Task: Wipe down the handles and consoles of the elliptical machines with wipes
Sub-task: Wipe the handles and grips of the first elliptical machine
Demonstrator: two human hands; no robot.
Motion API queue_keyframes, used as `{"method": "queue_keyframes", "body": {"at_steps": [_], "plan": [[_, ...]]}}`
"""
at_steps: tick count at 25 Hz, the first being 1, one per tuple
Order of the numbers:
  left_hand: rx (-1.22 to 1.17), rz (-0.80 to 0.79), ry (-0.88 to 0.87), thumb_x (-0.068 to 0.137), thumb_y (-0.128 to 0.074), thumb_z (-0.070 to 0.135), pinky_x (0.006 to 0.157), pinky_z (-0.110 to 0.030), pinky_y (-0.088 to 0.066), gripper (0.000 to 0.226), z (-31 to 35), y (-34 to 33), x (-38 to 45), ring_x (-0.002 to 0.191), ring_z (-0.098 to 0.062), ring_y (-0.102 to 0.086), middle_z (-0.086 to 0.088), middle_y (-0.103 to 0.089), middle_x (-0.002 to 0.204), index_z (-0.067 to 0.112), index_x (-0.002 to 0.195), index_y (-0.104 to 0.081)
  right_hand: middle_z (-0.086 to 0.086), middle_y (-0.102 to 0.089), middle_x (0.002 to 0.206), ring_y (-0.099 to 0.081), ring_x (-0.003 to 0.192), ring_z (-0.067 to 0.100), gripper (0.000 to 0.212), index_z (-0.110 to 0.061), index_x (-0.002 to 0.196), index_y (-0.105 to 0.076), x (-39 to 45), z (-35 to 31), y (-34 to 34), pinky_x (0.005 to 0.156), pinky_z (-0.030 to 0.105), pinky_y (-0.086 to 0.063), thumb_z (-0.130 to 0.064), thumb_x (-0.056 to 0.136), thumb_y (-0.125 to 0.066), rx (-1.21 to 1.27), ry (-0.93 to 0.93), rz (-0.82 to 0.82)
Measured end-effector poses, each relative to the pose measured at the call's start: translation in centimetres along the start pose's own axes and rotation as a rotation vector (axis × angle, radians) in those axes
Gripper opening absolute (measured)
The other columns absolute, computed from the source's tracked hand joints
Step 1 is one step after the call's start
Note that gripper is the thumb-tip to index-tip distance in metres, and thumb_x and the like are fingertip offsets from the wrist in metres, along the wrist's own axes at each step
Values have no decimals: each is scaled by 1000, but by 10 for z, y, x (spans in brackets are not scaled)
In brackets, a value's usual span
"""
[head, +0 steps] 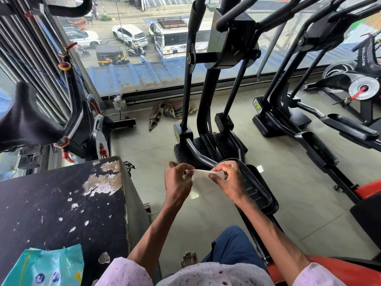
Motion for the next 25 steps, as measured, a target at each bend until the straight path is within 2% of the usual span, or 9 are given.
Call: {"method": "queue_keyframes", "body": {"at_steps": [3,6,8,10,13,16,19,22,25], "plan": [[78,10,-22,87,-70,10,72,0,-32,13,-1,-1,-1,100,-14,-47,2,-50,102,21,88,-77,-6,-60,119,-59,110,9,16,-23,89,-72,1,4,7,86,31,-54,-30,79,-83,50,-9,-47],[92,-52,-103,77,-69,19,79,2,-28,17,5,1,-1,109,-13,-45,4,-62,113,19,92,-78,-7,-70,92,-65,83,9,14,-26,89,-70,1,-1,13,70,32,-57,-26,81,-82,60,-51,-97],[149,-167,-246,64,-63,36,88,-13,-37,38,8,0,-3,112,-11,-51,12,-69,113,25,98,-78,-11,-70,87,-63,76,0,14,-27,90,-70,0,-11,13,67,23,-53,-22,83,-81,1,-6,-178],[200,-305,-307,63,-63,37,88,-29,-47,39,6,-7,-4,104,-13,-60,13,-73,100,27,98,-77,-10,-72,88,-67,76,2,15,-27,92,-72,0,-20,13,68,22,-55,-19,83,-81,-11,24,-249],[186,-340,-216,68,-58,35,64,-39,-53,27,4,-13,-5,71,-24,-63,-2,-69,70,16,79,-74,-5,-72,85,-65,72,7,17,-27,94,-73,3,-27,18,65,25,-55,-16,83,-80,-52,26,-226],[195,-280,-115,66,-57,34,56,-40,-51,26,-2,-13,-4,62,-26,-61,-5,-64,60,14,73,-73,-5,-69,82,-60,71,10,14,-23,90,-72,6,-33,17,67,33,-54,-14,82,-80,-201,155,-130],[202,-227,32,65,-55,36,53,-34,-53,27,-6,-8,-7,61,-24,-62,-3,-63,57,16,70,-72,-6,-68,88,-62,77,14,13,-17,88,-70,0,-41,6,71,37,-54,-10,82,-79,-330,384,-40],[171,-211,124,68,-53,34,55,-32,-51,28,-9,-7,-9,59,-23,-63,-3,-64,53,11,67,-69,-5,-64,92,-62,81,17,11,-17,91,-69,-10,-40,-6,74,36,-54,-11,86,-75,-468,508,36],[-120,-295,276,69,-53,18,61,-35,-55,21,-10,-6,-9,55,-22,-62,-9,-69,56,7,65,-70,-2,-62,93,-62,83,21,15,-15,94,-68,-19,-39,-16,75,40,-53,-6,84,-73,-537,610,76]]}}
Point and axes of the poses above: each hand's wrist, its own x-axis towards the middle knuckle, its own y-axis out of the back of the hand, z = x × y, the point moved 3 cm from there along x, towards the middle knuckle
